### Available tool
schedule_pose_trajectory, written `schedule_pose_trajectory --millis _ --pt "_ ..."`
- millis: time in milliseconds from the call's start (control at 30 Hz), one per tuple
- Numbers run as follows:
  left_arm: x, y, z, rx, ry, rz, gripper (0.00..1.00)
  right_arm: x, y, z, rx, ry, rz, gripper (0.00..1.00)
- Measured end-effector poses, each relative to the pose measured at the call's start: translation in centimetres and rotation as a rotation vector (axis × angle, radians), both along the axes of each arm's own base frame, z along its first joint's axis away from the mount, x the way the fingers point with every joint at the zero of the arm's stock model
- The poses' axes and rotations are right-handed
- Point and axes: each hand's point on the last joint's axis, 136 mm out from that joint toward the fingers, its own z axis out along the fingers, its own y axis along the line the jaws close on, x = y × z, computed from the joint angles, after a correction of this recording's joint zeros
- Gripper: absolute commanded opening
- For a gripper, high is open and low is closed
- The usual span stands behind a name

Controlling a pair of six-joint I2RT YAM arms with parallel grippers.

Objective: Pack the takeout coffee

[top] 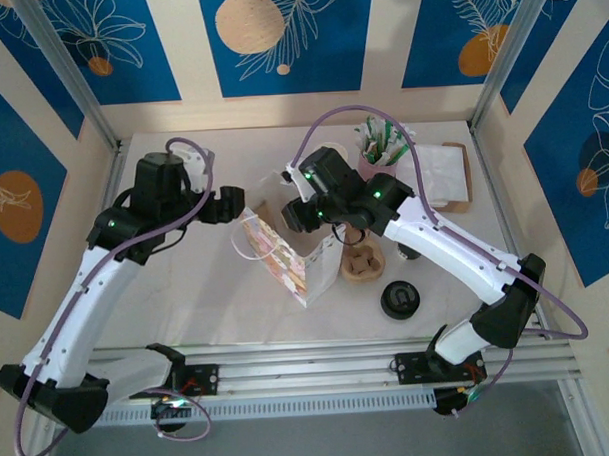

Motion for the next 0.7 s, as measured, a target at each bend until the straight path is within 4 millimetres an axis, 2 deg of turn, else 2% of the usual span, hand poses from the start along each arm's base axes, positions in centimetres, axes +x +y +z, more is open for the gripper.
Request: schedule_pose_trajectory --millis 200,533,700 --pt "1.2 -0.7 -0.7 0.081 0.027 -0.056 0.90 -0.1 0.2 1.0 0.015 -0.013 0.006 0.36" --pt "2.5 -1.3 -2.1 0.148 0.067 -0.099 0.90 -0.5 -0.2 0.5 -0.009 0.011 0.003 0.36" --pt "2.8 -1.6 -1.9 0.154 0.063 -0.116 0.90 -0.7 -0.4 0.5 -0.015 0.016 0.004 0.36"
